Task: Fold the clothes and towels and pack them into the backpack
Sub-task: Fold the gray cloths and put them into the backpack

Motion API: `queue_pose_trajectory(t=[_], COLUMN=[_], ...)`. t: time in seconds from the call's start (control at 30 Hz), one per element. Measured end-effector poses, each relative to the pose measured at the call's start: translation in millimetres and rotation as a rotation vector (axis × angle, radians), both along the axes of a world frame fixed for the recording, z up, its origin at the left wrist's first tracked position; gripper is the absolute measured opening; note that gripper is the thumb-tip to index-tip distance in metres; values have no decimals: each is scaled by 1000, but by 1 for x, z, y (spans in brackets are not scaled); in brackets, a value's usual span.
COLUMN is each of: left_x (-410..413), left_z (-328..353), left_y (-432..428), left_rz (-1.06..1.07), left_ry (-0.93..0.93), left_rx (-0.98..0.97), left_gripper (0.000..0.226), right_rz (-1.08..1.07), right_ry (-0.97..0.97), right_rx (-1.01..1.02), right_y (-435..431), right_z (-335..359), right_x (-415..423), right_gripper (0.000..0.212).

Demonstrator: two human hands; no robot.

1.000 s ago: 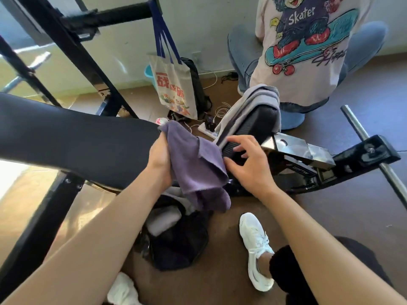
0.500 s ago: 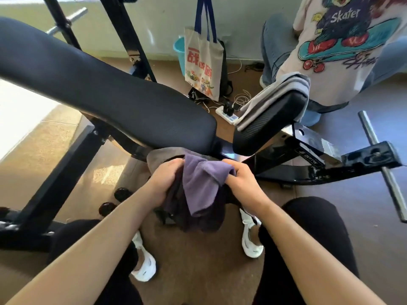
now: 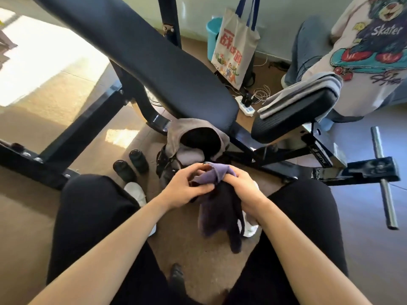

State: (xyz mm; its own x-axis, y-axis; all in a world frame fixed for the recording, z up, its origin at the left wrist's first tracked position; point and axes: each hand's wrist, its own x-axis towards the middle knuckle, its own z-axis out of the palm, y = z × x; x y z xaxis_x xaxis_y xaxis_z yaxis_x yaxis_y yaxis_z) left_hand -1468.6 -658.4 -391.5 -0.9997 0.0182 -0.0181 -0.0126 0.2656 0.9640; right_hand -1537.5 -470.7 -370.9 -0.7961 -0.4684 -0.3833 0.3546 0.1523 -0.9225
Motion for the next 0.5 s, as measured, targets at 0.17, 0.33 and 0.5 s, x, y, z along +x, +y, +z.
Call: queue_pose_trajectory(t=[0.17,0.33,0.5], left_x=[-2,-2,-4], left_z=[-9,-8,-5], left_y=[-24,-24,-24], left_rz=[153,196,182], left_ry=[71,11,-30], left_rx=[-54,25,24], left_gripper=[17,28,24], right_rz=[38,196,173], right_ry=[-66,-49,-173], right_rx=[-52,-50,-254], right_y=[5,7,8], right_z=[-7,-9,-8], right_x=[-3,-2,-5], right_gripper=[20,50,51])
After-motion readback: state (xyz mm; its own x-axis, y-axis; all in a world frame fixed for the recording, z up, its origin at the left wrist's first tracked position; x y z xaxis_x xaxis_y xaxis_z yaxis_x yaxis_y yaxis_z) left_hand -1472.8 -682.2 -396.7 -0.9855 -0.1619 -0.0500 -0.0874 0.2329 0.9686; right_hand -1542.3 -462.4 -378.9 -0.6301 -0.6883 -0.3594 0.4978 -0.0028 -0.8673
